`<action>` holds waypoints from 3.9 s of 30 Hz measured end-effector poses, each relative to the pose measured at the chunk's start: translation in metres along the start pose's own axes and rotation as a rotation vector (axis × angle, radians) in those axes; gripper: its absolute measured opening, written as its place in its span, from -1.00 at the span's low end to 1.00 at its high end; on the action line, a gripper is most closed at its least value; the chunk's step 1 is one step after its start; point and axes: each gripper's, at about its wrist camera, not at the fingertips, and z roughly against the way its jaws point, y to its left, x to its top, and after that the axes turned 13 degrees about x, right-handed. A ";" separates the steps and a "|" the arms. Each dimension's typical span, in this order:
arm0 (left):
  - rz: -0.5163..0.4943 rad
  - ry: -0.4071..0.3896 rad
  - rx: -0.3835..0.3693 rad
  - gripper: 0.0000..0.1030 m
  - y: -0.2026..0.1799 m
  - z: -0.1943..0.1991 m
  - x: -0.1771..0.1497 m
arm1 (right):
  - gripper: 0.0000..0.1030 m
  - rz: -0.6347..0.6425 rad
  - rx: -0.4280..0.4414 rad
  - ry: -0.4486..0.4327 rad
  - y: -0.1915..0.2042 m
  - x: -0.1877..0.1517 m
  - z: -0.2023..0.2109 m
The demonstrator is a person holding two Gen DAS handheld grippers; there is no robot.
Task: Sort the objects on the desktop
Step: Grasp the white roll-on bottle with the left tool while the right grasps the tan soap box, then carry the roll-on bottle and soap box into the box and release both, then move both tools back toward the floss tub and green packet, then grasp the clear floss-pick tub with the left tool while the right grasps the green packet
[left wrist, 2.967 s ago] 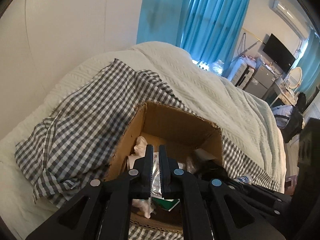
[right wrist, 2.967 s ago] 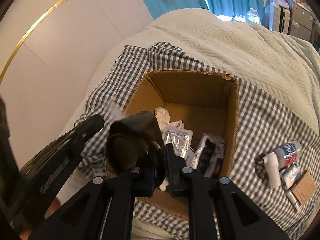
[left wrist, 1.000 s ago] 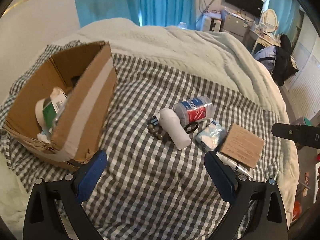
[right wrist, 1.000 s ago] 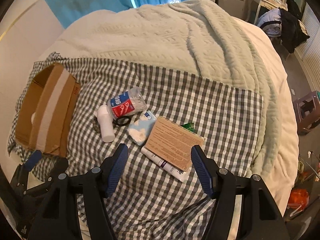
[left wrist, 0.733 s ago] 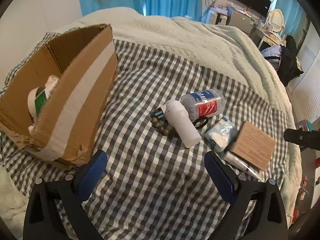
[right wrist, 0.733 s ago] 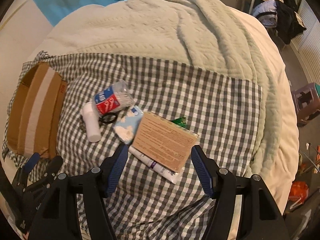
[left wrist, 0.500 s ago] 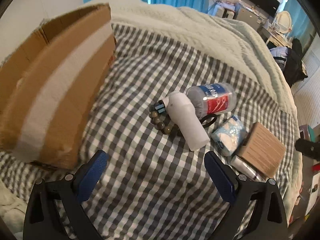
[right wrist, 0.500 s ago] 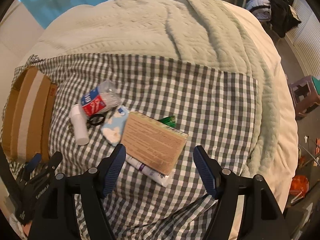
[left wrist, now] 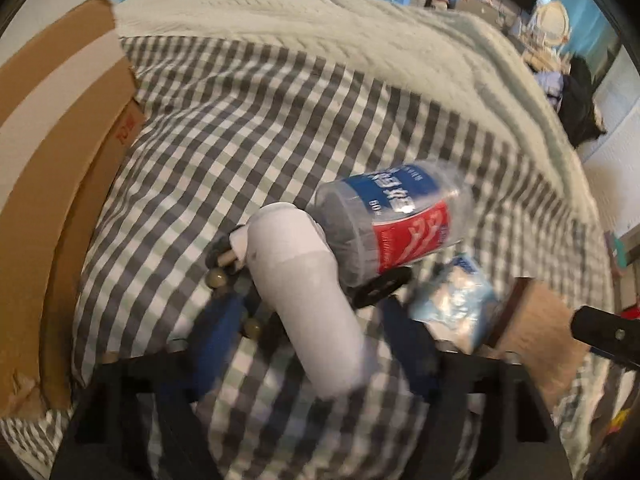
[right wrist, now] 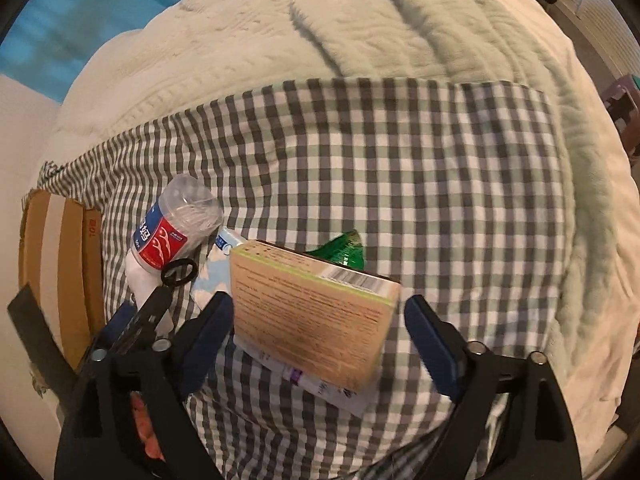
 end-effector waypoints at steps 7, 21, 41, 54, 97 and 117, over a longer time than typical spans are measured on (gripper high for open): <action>0.030 0.024 -0.089 -0.16 0.009 -0.010 0.005 | 0.74 -0.058 0.012 0.090 -0.020 0.002 -0.031; 0.115 0.042 -0.132 -0.21 0.057 0.035 -0.011 | -0.38 0.135 -0.009 0.063 0.047 -0.007 0.022; 0.208 -0.166 -0.215 -0.21 0.150 0.179 0.025 | -0.40 0.401 0.113 -0.203 0.206 -0.069 0.144; 0.279 -0.079 0.016 -0.21 0.262 0.141 0.061 | -0.46 0.524 0.313 -0.109 0.351 -0.097 0.063; 0.088 -0.141 -0.075 0.88 0.067 0.123 0.073 | 0.03 0.317 -0.070 -0.257 0.093 -0.032 0.123; -0.199 -0.091 -0.053 0.88 -0.052 -0.013 0.095 | 0.05 0.198 -0.131 0.066 0.012 -0.009 -0.021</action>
